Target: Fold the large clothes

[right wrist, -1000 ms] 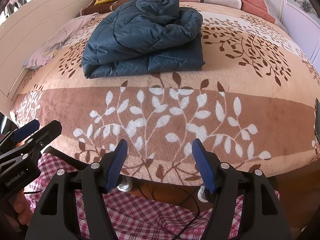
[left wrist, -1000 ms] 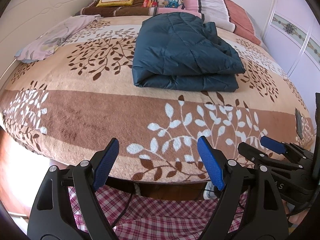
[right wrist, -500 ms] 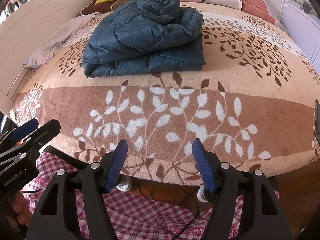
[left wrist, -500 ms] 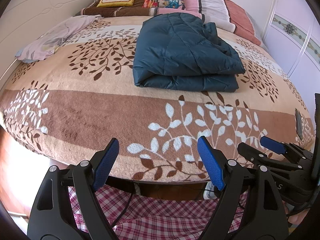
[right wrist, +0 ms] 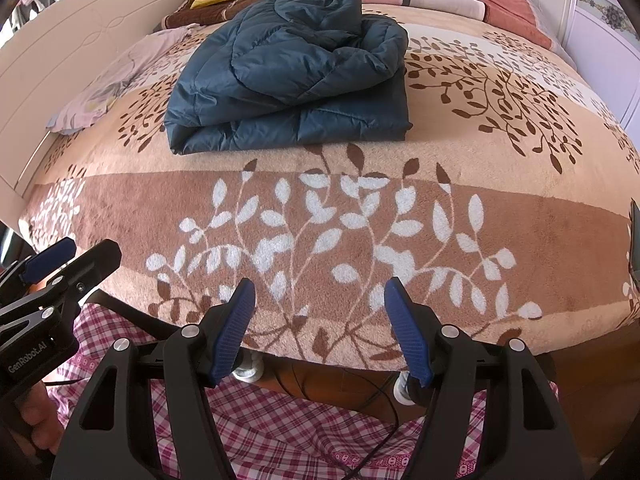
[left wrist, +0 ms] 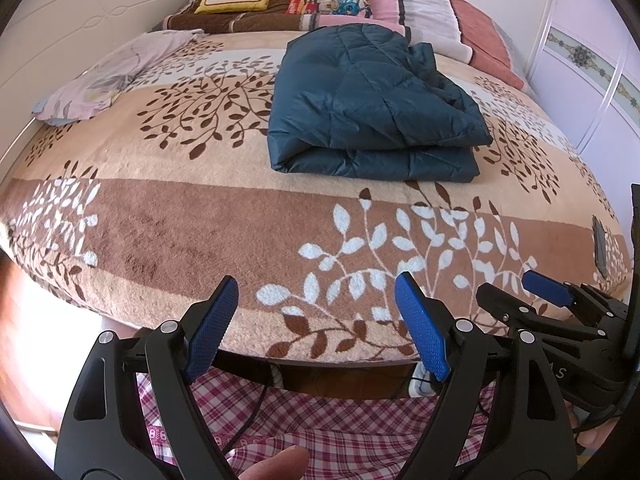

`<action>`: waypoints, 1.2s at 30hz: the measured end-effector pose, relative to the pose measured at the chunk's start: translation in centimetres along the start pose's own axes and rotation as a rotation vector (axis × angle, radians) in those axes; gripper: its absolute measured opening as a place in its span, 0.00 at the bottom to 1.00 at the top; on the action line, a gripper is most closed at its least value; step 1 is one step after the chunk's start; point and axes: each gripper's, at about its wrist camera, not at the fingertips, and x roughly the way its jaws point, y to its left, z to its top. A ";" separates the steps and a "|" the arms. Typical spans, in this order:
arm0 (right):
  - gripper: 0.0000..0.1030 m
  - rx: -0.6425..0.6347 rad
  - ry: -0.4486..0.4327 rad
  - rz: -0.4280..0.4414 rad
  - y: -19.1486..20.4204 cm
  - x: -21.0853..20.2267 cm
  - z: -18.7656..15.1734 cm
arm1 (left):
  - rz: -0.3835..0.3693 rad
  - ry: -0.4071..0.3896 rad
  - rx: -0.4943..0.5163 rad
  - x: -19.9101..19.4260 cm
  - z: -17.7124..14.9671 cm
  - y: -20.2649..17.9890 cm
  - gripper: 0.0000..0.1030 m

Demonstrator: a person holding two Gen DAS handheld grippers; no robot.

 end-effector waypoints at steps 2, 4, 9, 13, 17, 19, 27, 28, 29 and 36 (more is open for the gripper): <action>0.64 0.000 0.000 0.001 0.0 0.0 0.0 | 0.000 0.000 0.000 0.0 0.0 0.0 0.77; 0.64 0.000 -0.001 0.000 0.0 0.0 0.0 | 0.000 0.000 0.000 0.0 0.0 0.0 0.77; 0.64 -0.003 0.000 0.000 0.0 0.0 0.0 | -0.001 -0.001 0.001 -0.1 0.0 0.1 0.77; 0.64 -0.004 -0.001 0.000 0.0 -0.1 0.0 | 0.000 0.000 0.000 0.0 0.0 0.0 0.77; 0.64 -0.004 0.001 0.000 0.0 0.0 0.0 | 0.003 0.003 0.000 -0.1 0.0 0.1 0.77; 0.64 -0.005 0.000 -0.001 0.1 -0.1 0.0 | 0.003 0.004 0.000 -0.2 0.0 0.1 0.77; 0.64 -0.005 0.000 -0.001 0.1 -0.1 0.0 | 0.004 0.004 -0.001 -0.2 0.0 0.1 0.77; 0.64 -0.006 0.000 -0.001 0.0 -0.1 0.0 | 0.005 0.004 -0.001 -0.2 0.0 0.1 0.77; 0.64 -0.005 0.000 -0.001 0.1 -0.1 0.0 | 0.004 0.003 -0.001 -0.2 0.0 0.1 0.77; 0.64 -0.004 0.000 -0.002 0.2 0.0 0.0 | 0.006 0.004 -0.002 -0.2 0.0 0.1 0.77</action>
